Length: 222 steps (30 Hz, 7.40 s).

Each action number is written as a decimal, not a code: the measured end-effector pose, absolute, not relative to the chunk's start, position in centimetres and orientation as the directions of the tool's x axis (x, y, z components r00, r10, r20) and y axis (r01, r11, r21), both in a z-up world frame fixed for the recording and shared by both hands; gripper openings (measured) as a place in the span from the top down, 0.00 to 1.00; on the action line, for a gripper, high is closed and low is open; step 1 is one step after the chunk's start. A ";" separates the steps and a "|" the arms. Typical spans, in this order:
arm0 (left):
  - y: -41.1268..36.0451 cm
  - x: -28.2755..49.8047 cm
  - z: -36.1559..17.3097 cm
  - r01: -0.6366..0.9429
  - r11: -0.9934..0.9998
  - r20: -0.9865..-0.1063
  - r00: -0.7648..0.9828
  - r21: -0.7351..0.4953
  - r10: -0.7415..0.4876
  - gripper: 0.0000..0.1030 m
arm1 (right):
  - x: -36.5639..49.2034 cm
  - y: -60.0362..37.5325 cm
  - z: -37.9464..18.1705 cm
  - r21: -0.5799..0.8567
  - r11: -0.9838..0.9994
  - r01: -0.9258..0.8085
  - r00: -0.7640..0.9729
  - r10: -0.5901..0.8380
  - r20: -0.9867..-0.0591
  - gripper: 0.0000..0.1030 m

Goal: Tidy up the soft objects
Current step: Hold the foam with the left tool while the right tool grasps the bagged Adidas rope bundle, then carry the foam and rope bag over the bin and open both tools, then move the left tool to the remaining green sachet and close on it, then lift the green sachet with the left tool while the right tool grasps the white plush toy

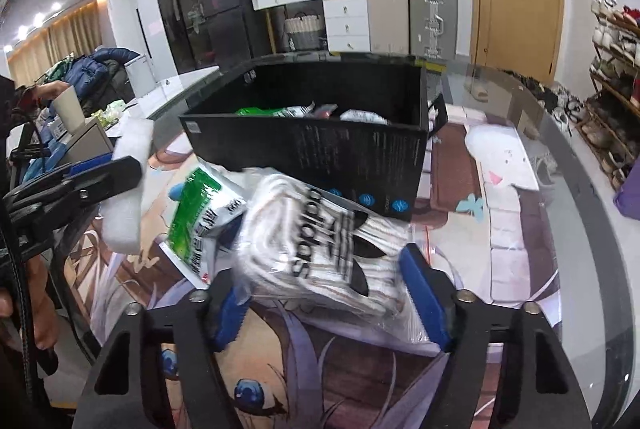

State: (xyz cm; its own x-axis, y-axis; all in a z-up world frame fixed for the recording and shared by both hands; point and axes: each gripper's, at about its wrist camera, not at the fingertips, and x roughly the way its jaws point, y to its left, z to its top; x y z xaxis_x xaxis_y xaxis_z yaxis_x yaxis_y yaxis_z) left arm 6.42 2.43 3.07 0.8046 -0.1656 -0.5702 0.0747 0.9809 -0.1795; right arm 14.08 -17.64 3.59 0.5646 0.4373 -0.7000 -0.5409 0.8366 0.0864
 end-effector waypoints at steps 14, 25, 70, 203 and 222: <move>2.2 6.1 3.3 0.077 0.980 -0.564 0.809 -0.181 -0.168 0.60 | 12.3 -17.5 5.4 0.049 0.842 -0.538 0.634 0.442 -0.634 0.70; 2.6 5.4 4.3 0.078 0.977 -0.539 0.824 -0.198 -0.175 0.60 | 11.2 -17.5 7.7 0.066 0.824 -0.563 0.643 0.487 -0.591 0.78; 2.1 13.6 8.7 0.111 0.971 -0.454 0.868 -0.213 -0.199 0.60 | 13.8 -16.0 16.2 0.089 0.804 -0.588 0.706 0.563 -0.430 0.79; -0.9 7.1 1.3 0.135 0.981 -0.659 0.727 -0.136 -0.192 0.55 | 12.5 -20.9 6.6 0.194 0.862 -0.468 0.659 0.486 -0.574 0.01; -2.3 7.9 -0.8 0.143 0.988 -0.734 0.666 -0.053 -0.136 0.54 | 12.1 -20.5 6.8 0.193 0.858 -0.477 0.652 0.492 -0.577 0.01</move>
State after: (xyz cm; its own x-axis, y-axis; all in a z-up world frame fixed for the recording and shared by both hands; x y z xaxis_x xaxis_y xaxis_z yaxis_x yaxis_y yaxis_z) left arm 7.95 -2.30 -0.76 0.6658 -0.1357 -0.7337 0.1432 0.9883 -0.0529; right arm 12.12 -20.54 6.78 0.6518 0.4922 -0.5770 -0.4770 0.8575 0.1926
